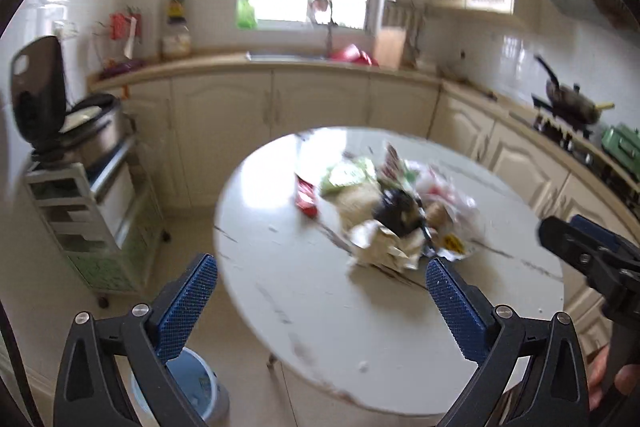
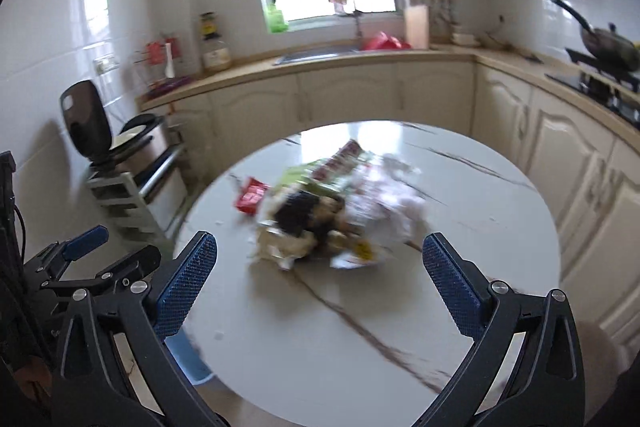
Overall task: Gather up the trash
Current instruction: 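Move both open tools back to the trash pile on the table, then grasp the striped tissue with the left tool while the right tool grasps the plastic bag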
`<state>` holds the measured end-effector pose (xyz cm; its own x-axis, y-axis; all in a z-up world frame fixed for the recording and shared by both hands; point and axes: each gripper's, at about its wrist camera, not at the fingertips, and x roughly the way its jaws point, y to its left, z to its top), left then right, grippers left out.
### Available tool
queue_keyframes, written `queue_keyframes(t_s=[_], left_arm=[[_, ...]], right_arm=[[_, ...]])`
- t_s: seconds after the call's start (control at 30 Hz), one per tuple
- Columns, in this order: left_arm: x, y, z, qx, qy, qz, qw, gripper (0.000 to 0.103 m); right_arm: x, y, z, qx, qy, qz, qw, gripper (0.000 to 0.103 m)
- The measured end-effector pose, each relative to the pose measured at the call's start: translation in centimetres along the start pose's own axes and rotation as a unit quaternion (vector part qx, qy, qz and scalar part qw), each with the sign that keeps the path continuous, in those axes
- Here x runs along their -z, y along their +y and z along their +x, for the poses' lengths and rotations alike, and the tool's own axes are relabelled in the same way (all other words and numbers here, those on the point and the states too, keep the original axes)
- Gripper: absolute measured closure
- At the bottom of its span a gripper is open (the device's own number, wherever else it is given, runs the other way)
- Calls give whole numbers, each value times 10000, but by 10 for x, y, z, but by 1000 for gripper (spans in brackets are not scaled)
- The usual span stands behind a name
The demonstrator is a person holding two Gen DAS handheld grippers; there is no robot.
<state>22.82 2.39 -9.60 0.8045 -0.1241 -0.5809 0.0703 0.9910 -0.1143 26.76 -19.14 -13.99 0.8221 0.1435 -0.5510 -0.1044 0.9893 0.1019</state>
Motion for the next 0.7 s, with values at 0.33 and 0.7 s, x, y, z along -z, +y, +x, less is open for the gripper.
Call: queue_keyframes(t_s=[0.33, 0.7], left_arm=[[-45, -38, 126, -74, 705, 119, 9974, 1], [-44, -25, 202, 148, 1055, 221, 9941, 30]], right_arm=[[18, -66, 29, 260, 322, 397, 9984, 0], [7, -84, 77, 185, 577, 340, 9976, 0]])
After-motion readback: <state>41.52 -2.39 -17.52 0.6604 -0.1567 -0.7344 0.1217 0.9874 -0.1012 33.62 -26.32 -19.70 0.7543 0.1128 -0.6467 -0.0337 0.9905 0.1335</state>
